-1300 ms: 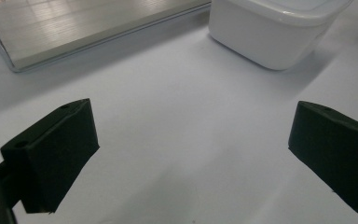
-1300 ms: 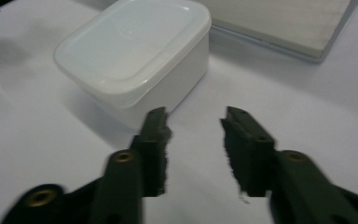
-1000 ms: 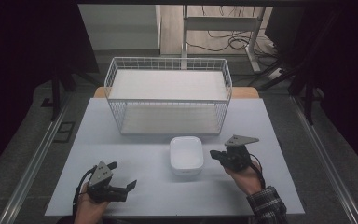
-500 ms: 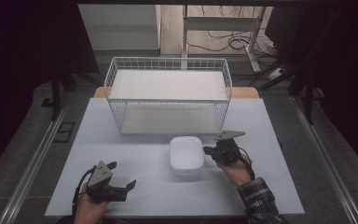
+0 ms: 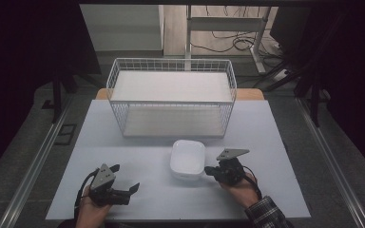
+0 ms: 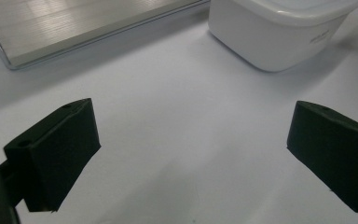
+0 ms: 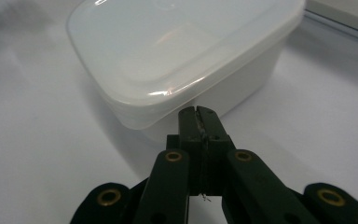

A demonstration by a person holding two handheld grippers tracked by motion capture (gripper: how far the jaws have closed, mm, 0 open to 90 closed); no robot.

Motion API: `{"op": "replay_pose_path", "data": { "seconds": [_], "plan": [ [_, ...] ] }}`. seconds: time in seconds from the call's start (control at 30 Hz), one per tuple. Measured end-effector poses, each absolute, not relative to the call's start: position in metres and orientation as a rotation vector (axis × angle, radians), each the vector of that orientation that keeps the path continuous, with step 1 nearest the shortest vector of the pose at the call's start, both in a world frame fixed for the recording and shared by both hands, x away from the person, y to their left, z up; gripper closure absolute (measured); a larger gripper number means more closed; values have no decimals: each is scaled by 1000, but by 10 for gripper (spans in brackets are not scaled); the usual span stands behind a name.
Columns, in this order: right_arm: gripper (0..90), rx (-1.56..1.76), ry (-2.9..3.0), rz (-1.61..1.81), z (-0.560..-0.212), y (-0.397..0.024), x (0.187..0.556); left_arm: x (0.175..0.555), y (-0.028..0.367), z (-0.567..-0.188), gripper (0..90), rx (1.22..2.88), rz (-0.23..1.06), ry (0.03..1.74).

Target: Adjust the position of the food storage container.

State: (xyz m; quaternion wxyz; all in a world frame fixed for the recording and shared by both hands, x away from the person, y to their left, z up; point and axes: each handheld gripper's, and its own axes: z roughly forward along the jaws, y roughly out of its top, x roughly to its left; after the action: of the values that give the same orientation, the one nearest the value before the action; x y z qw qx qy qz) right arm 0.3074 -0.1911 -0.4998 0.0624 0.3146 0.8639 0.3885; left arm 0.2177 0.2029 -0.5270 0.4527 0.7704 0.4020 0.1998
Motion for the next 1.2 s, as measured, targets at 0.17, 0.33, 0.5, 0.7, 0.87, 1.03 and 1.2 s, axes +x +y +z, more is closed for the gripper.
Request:
{"op": "replay_pose_path", "data": {
  "seconds": [0.17, 0.33, 0.5, 0.7, 0.87, 1.03, 1.2],
  "plan": [
    [891, 872, 2664, 1187, -501, -169, 299, 218, 203, -527, 19, 1900, 489, 993],
    [891, 825, 2695, 1196, -502, -153, 297, 218, 202, -527, 19, 1902, 486, 991],
    [891, 846, 2635, 1143, -499, -167, 304, 220, 205, -528, 25, 1890, 461, 1018],
    [891, 975, 2538, 1116, -500, -188, 340, 220, 202, -529, 25, 1915, 476, 1009],
    [890, 964, 2529, 1141, -506, -173, 374, 221, 205, -529, 26, 1898, 466, 1021],
    [890, 900, 2571, 1159, -512, -155, 381, 221, 204, -528, 26, 1888, 422, 1019],
    [889, 903, 2576, 1163, -510, -159, 376, 225, 184, -527, 341, 1937, 343, 1000]
  ]
}}
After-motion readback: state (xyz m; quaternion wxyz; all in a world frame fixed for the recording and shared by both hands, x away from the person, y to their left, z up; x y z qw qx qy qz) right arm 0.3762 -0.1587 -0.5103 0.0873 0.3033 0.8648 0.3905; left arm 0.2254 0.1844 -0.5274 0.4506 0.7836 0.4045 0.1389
